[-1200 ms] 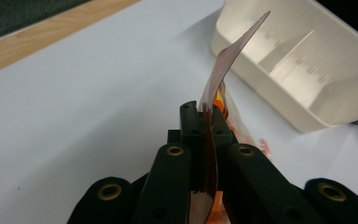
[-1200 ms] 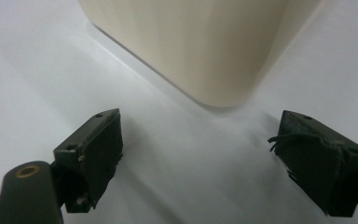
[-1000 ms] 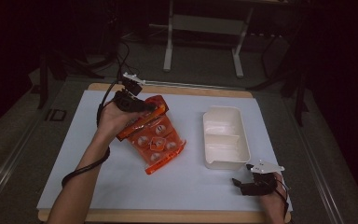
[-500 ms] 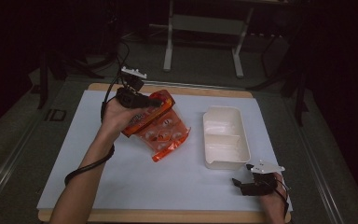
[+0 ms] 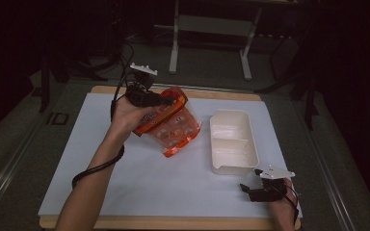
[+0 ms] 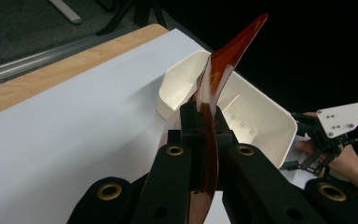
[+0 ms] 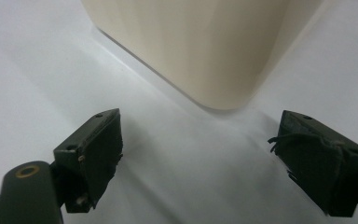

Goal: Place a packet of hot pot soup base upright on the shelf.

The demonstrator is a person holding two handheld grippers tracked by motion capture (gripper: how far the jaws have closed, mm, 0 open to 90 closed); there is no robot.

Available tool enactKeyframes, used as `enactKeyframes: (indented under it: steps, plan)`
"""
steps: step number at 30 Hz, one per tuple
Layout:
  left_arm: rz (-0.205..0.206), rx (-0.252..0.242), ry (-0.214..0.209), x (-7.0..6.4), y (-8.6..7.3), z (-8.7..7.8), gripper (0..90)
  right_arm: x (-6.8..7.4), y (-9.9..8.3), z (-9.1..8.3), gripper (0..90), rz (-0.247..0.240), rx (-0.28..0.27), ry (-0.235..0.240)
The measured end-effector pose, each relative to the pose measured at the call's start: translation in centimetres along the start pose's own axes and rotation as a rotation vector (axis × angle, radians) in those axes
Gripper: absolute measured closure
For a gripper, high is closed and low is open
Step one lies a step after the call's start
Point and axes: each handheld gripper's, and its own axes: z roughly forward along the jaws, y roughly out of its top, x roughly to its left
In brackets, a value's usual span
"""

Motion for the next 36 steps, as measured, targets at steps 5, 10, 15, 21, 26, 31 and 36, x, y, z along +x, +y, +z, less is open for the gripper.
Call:
enactKeyframes:
  steps: [5, 10, 15, 21, 26, 31, 36]
  plan:
    - [0.001, -0.019, -0.01, -0.2, 0.3, 0.0, 90.0, -0.1, 0.0, -0.1, 14.4, 0.008, -0.014, 0.007]
    - [0.0, -0.028, -0.005, -0.3, 0.7, 0.0, 90.0, -0.1, -0.1, -0.1, 14.4, 0.008, -0.014, 0.007]
    - [-0.005, -0.043, -0.008, -0.5, 1.0, -0.1, 90.0, -0.2, -0.1, -0.2, 14.4, 0.01, -0.017, 0.007]
    - [-0.006, -0.052, -0.009, -0.6, 1.5, 0.0, 90.0, -0.2, -0.1, -0.2, 14.4, 0.012, -0.017, 0.008]
    - [-0.002, -0.055, -0.008, -0.8, 1.8, 0.1, 90.0, -0.2, -0.1, -0.2, 14.4, 0.013, -0.019, 0.009]
    - [-0.006, -0.061, -0.007, -1.0, 2.3, 0.2, 90.0, -0.2, -0.1, -0.2, 14.4, 0.012, -0.02, 0.01]
    - [0.001, -0.063, -0.004, -1.3, 2.9, 0.2, 90.0, -0.2, -0.1, -0.2, 14.4, 0.014, -0.021, 0.011]
